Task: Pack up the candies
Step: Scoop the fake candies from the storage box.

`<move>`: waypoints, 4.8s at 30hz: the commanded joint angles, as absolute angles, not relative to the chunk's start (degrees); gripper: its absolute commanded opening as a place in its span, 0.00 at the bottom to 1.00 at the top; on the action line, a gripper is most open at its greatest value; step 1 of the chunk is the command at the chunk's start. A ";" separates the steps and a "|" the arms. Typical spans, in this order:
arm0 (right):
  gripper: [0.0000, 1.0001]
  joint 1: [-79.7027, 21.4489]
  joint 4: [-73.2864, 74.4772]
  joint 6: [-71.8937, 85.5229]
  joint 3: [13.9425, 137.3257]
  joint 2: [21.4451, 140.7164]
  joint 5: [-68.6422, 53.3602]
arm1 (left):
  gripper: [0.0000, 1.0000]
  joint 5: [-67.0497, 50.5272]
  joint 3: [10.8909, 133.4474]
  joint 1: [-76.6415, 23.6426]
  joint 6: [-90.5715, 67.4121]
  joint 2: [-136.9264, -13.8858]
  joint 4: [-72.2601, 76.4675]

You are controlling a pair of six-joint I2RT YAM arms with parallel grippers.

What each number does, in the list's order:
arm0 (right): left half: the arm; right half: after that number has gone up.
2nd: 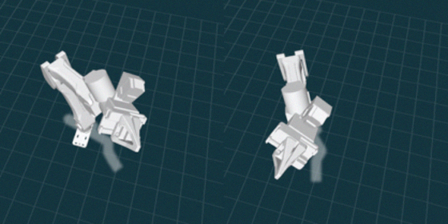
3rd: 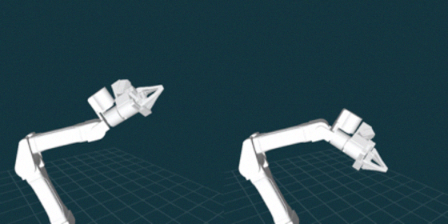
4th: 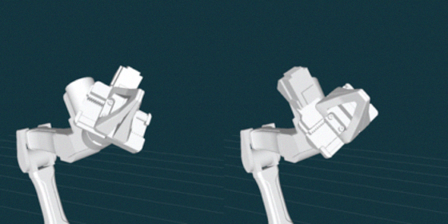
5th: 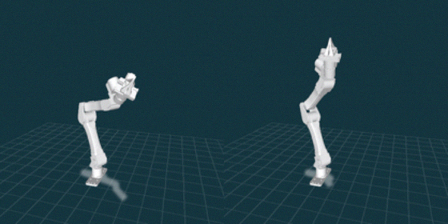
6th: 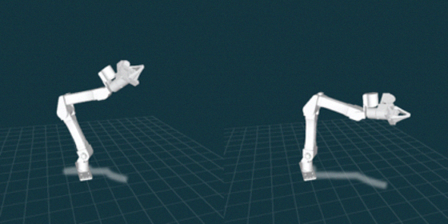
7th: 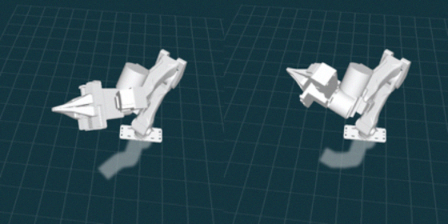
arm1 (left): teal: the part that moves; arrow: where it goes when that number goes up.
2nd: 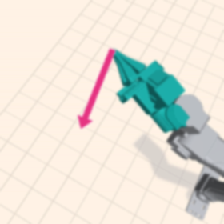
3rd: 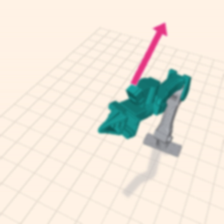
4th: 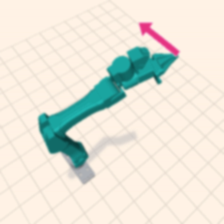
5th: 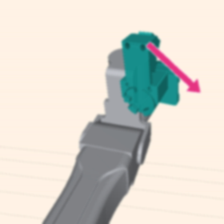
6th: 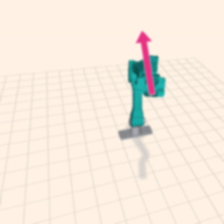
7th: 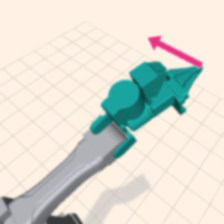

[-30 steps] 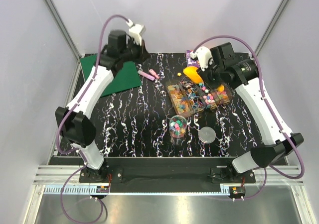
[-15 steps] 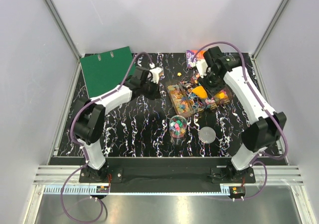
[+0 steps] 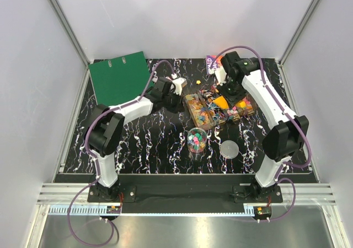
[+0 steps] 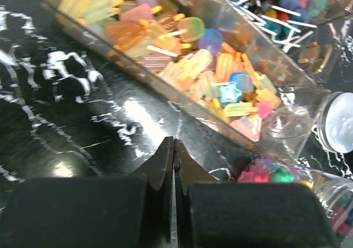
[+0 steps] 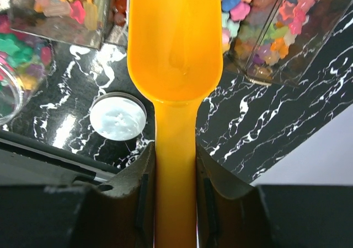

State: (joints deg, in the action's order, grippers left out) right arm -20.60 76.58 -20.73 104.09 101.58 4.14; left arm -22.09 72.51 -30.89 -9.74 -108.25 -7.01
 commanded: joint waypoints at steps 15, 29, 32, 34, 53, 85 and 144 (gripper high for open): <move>0.00 -20.39 93.60 -20.13 96.68 99.40 8.00 | 0.00 -23.99 72.33 -35.16 -13.88 -112.58 -1.93; 0.00 -21.09 93.78 -20.57 102.30 107.31 9.40 | 0.00 -25.22 73.83 -37.71 -16.00 -113.65 -0.27; 0.00 -21.44 93.78 -20.39 102.04 108.19 9.14 | 0.00 -25.75 73.74 -37.97 -16.17 -113.12 -0.26; 0.00 -21.71 93.78 -20.30 101.43 108.54 9.49 | 0.00 -26.19 73.65 -38.14 -16.17 -113.11 -0.26; 0.00 -23.29 93.78 -20.30 100.81 111.62 9.93 | 0.00 -29.35 76.64 -40.07 -18.54 -114.96 3.08; 0.00 -16.96 94.31 -20.56 97.29 110.12 4.39 | 0.00 -26.46 67.51 -34.82 -15.29 -103.01 -1.05; 0.00 -16.08 87.37 -17.06 129.28 140.27 -13.19 | 0.00 -17.76 64.16 -28.48 -4.04 -97.30 -14.15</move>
State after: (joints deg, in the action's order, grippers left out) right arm -15.53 81.62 -20.03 129.08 139.41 -9.85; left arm -19.18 64.23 -28.97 -6.02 -100.53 -13.76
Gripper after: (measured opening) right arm 0.328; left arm 0.008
